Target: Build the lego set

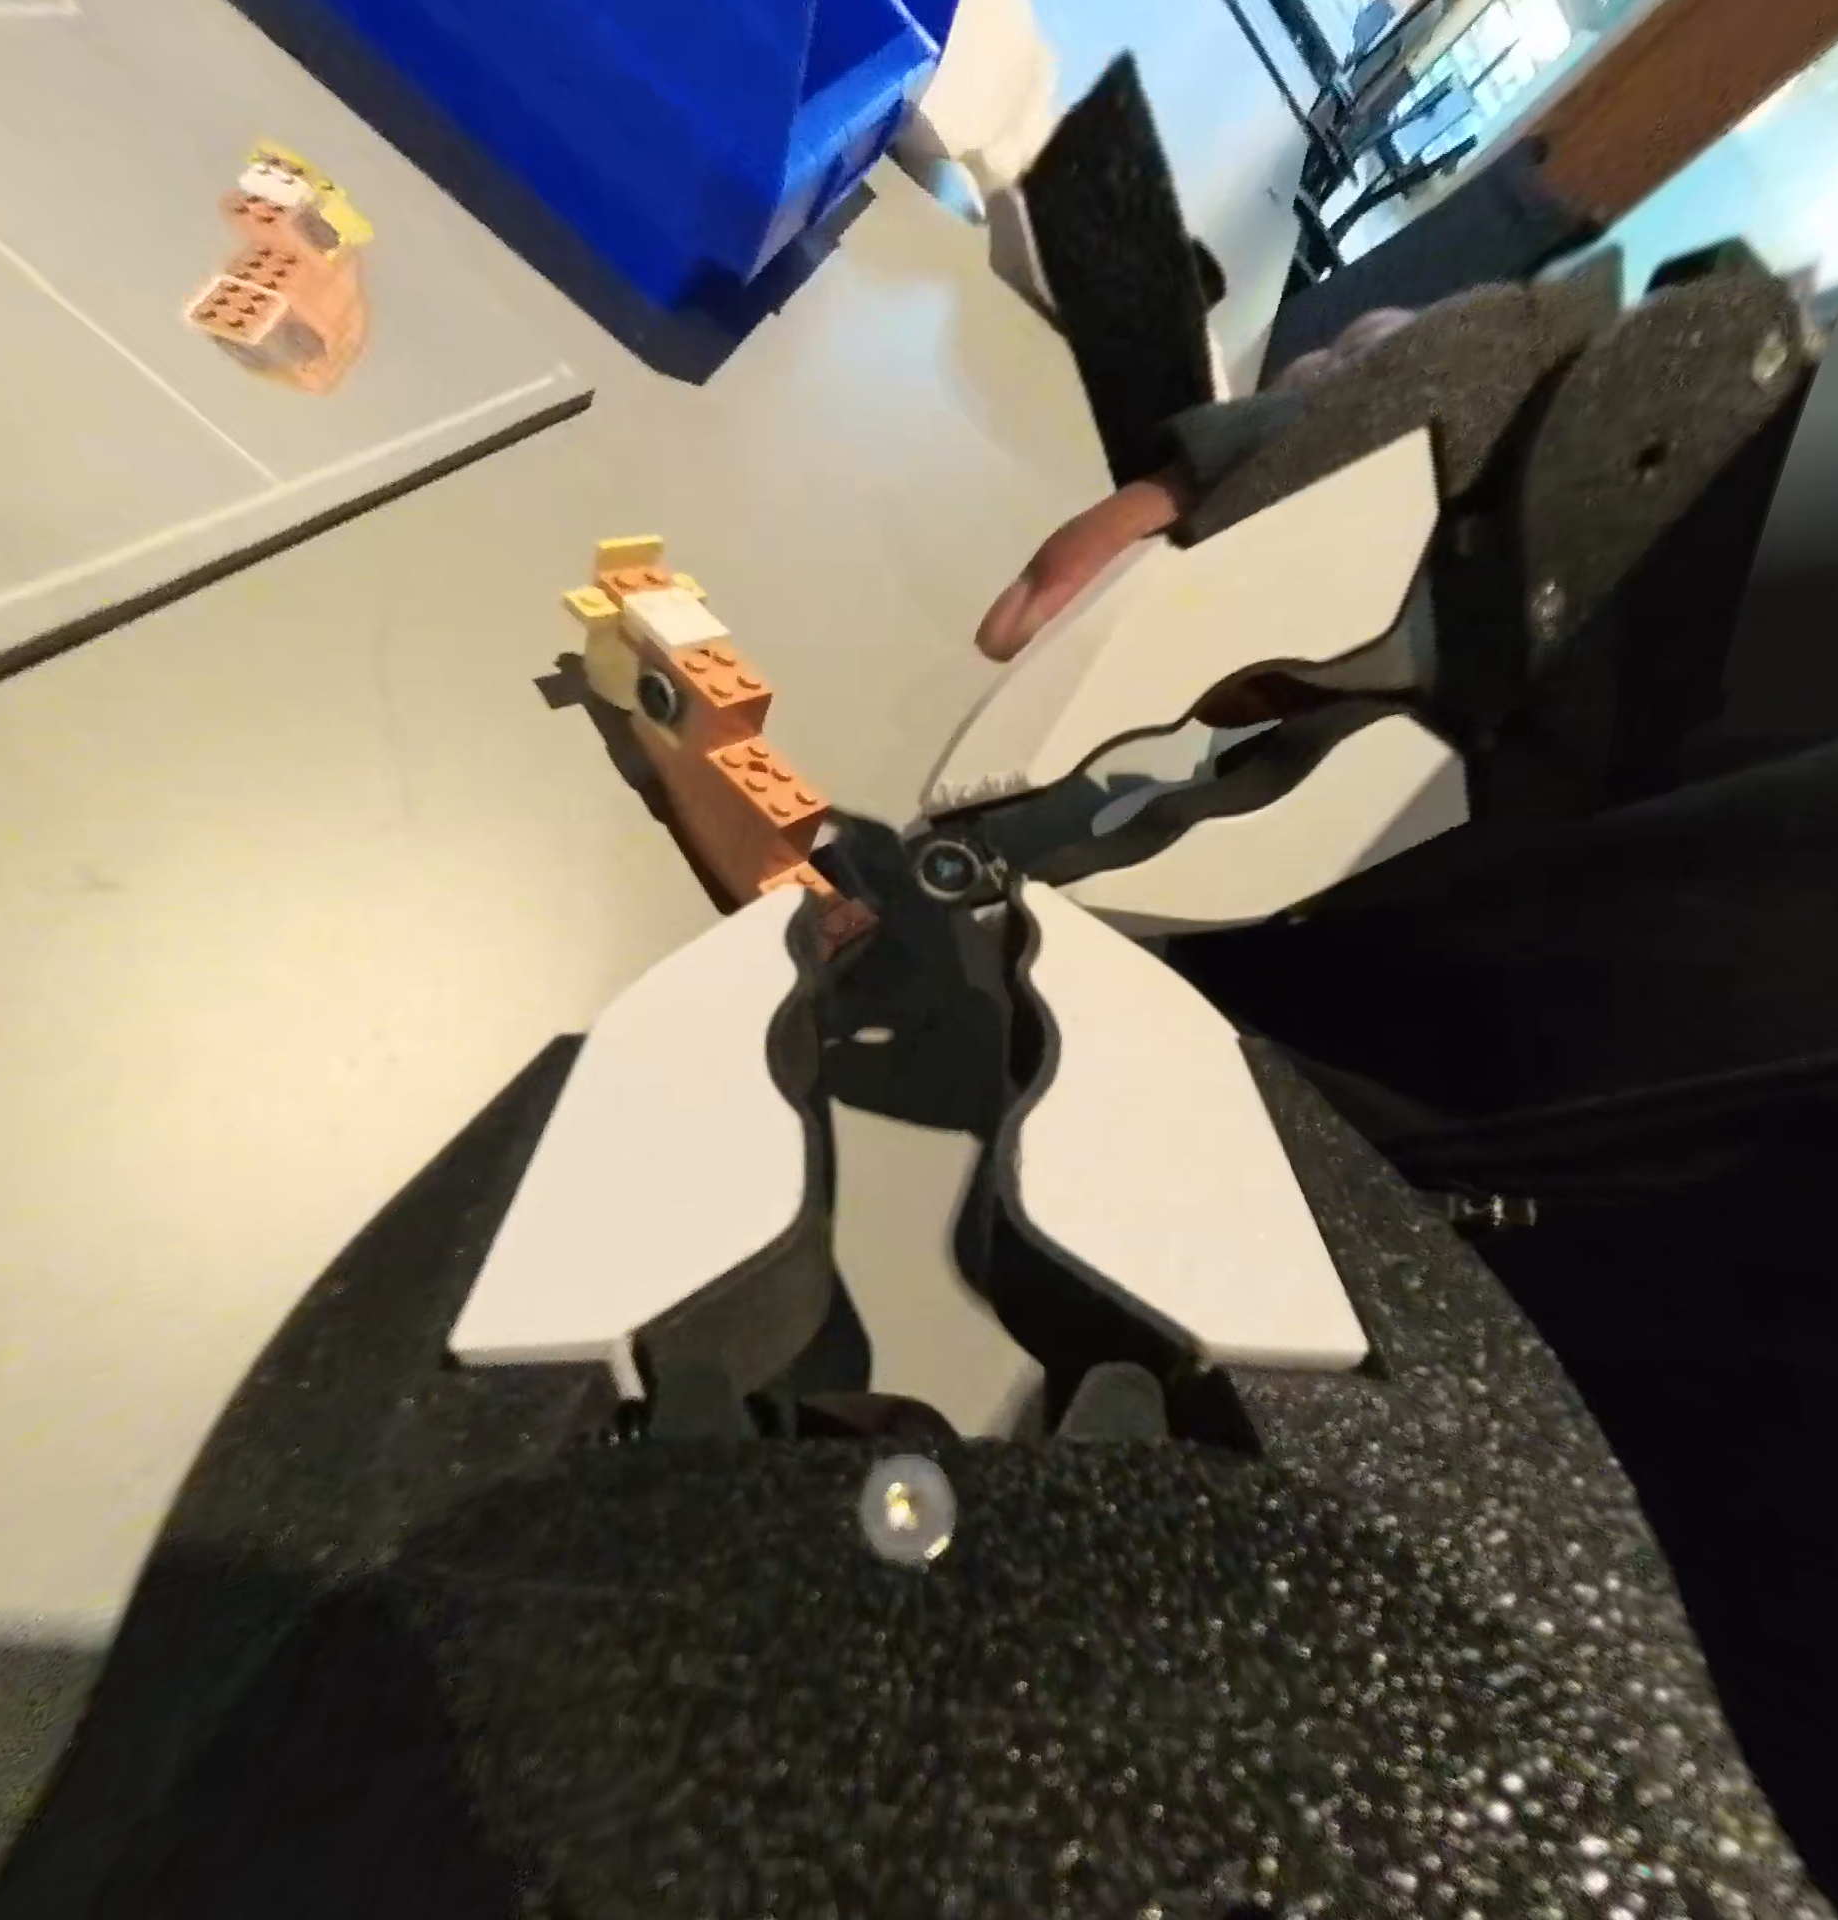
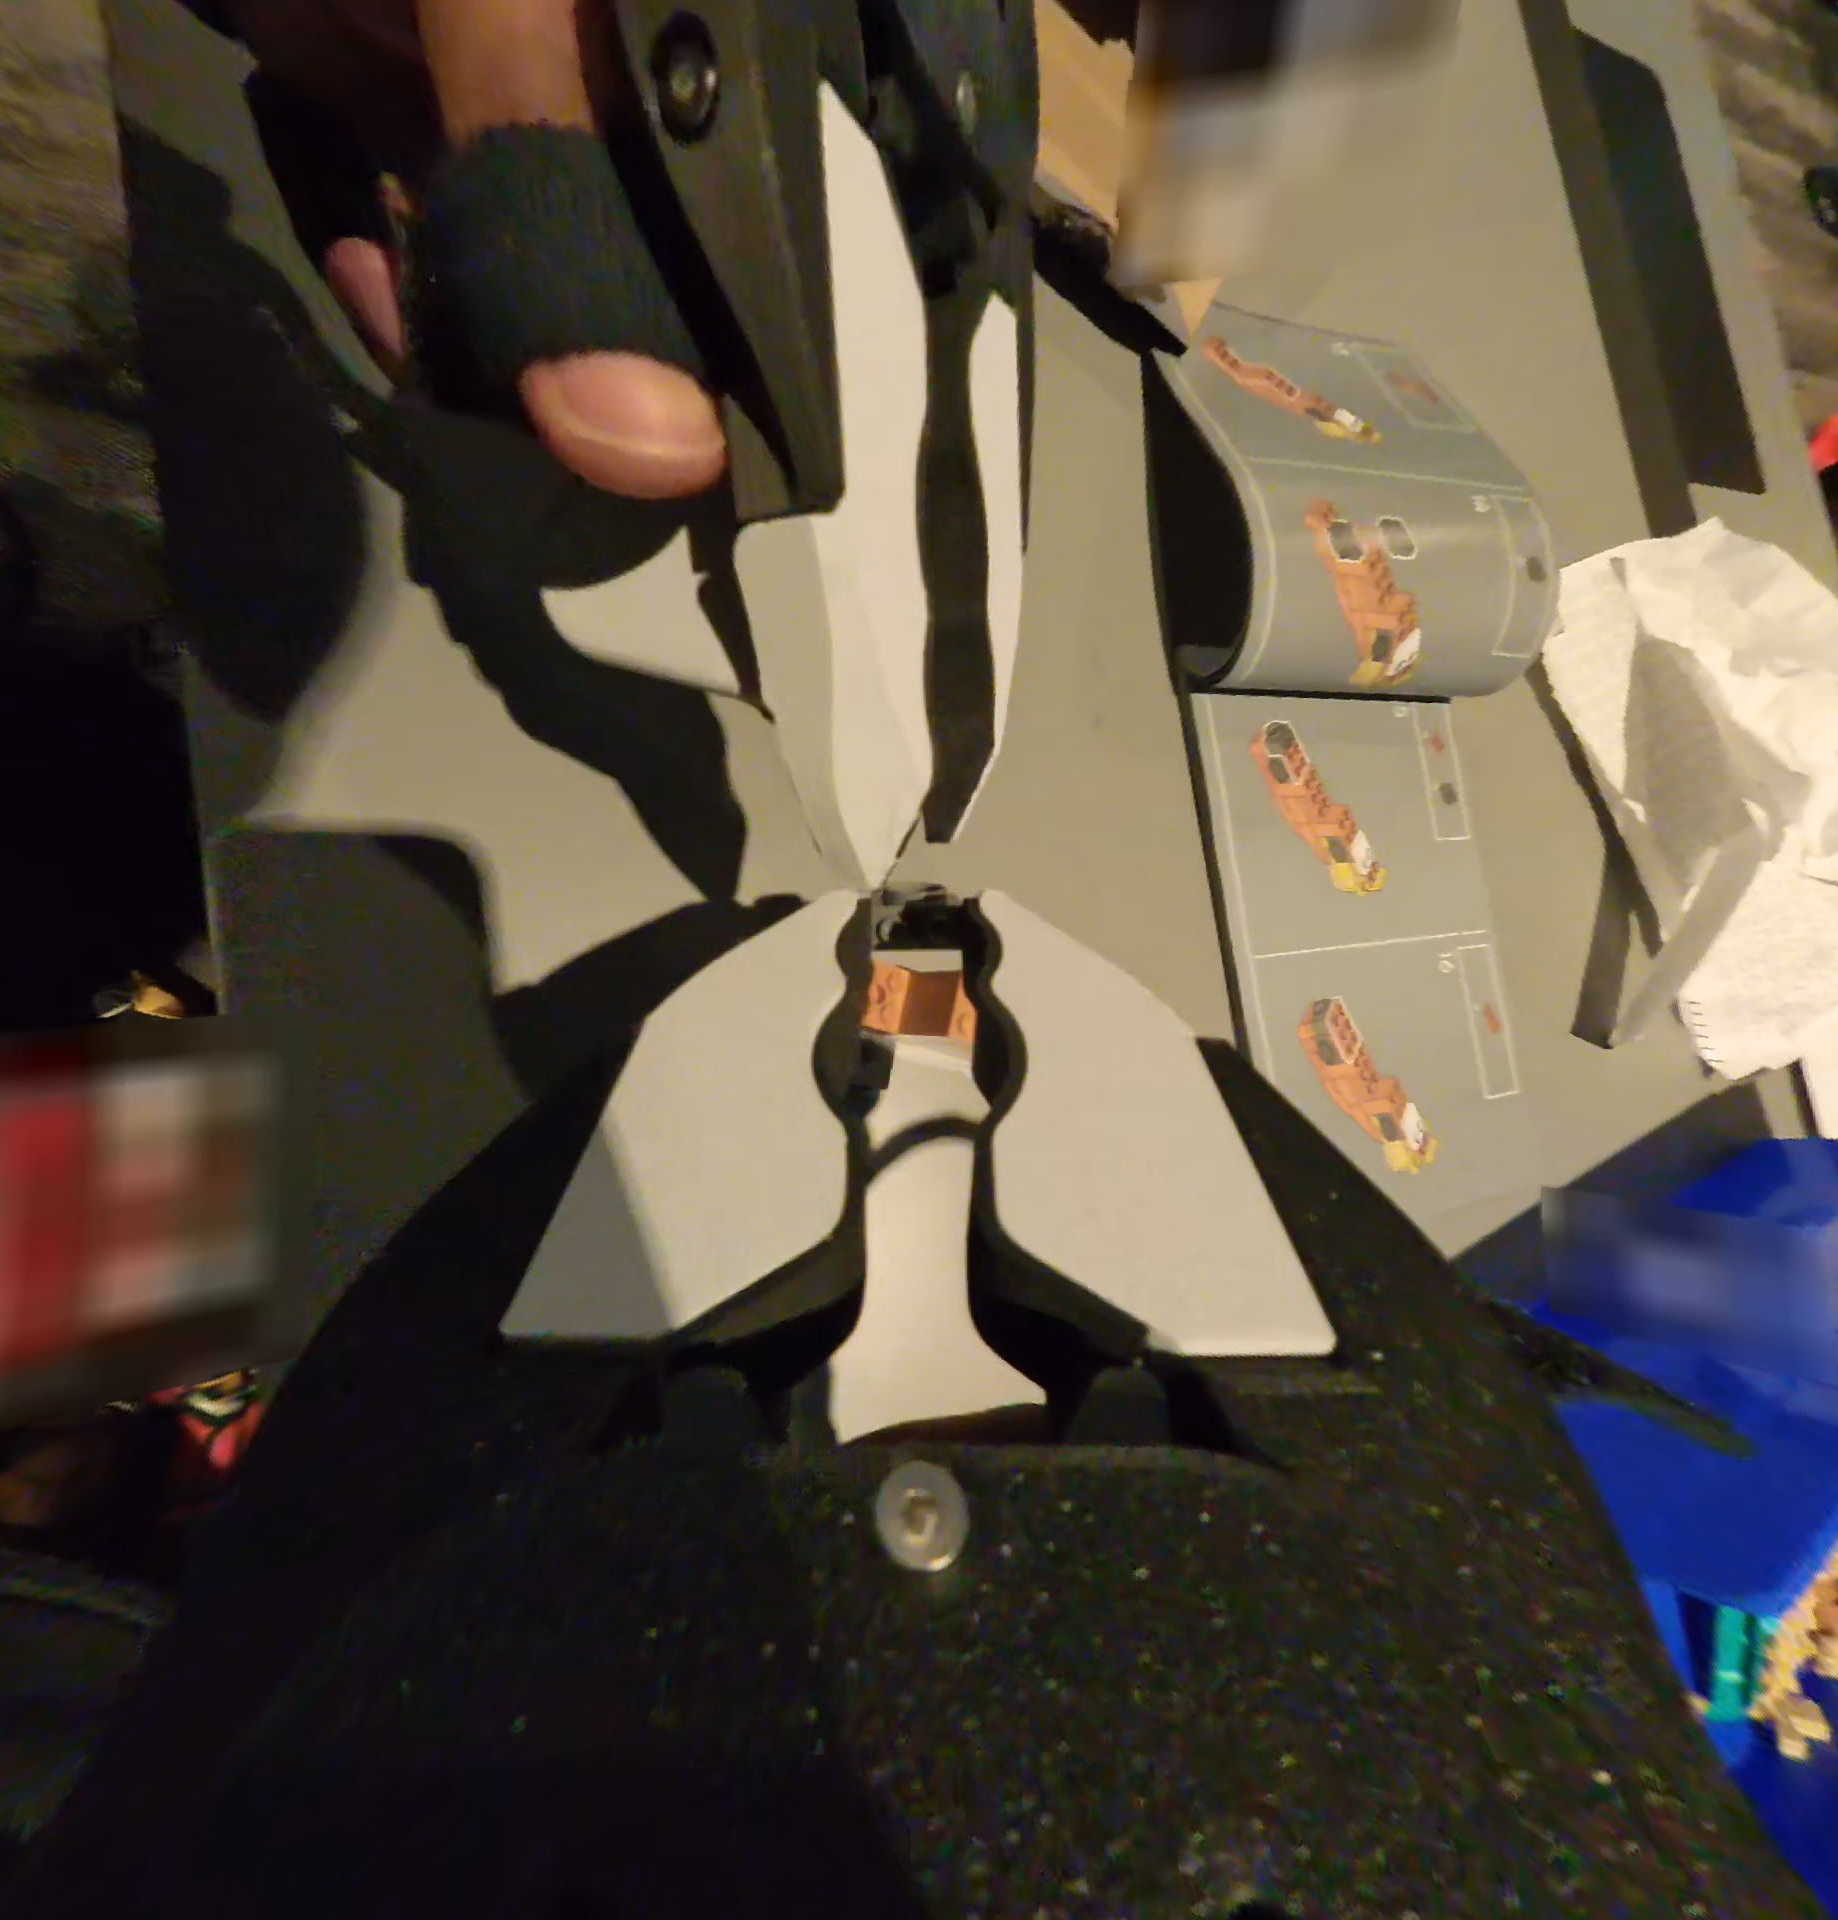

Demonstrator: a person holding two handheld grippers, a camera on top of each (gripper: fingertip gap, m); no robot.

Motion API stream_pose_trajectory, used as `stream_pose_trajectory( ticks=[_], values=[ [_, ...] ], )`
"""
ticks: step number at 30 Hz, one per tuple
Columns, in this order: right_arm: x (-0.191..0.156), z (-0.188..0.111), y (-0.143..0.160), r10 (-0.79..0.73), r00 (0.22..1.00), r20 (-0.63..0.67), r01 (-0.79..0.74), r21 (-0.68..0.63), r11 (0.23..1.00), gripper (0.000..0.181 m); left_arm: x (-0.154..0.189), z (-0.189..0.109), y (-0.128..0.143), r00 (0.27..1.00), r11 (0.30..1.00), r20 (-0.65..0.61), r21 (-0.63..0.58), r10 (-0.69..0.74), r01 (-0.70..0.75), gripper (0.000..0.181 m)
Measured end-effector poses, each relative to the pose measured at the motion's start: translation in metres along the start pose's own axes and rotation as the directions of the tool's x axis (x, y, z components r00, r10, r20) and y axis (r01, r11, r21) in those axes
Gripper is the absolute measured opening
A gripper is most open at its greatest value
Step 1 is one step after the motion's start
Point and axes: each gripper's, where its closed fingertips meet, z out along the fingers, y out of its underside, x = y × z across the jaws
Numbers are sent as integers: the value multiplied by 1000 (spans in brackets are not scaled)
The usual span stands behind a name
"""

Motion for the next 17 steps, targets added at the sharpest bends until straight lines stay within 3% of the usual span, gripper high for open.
stream_pose_trajectory(
  ticks=[1,5,10,14,17],
  values=[
    [0,0,0,-13,1000,-14,12,-4,1000,16,1,0,-1,1000,1000,-8,10,-21,21,30],
    [1,0,0,-74,994,-79,72,-20,997,16,5,1,-2,994,995,-54,42,-93,95,28],
    [-1,1,3,-87,993,-85,84,-33,996,16,1,3,-1,995,994,-20,49,-94,95,32],
    [-8,1,0,-23,1000,3,23,23,999,15,4,-1,-3,983,981,36,63,182,-184,37],
    [-12,-3,-6,66,992,111,-76,91,993,16,13,-8,-5,890,885,47,90,453,-456,39]
  ],
)
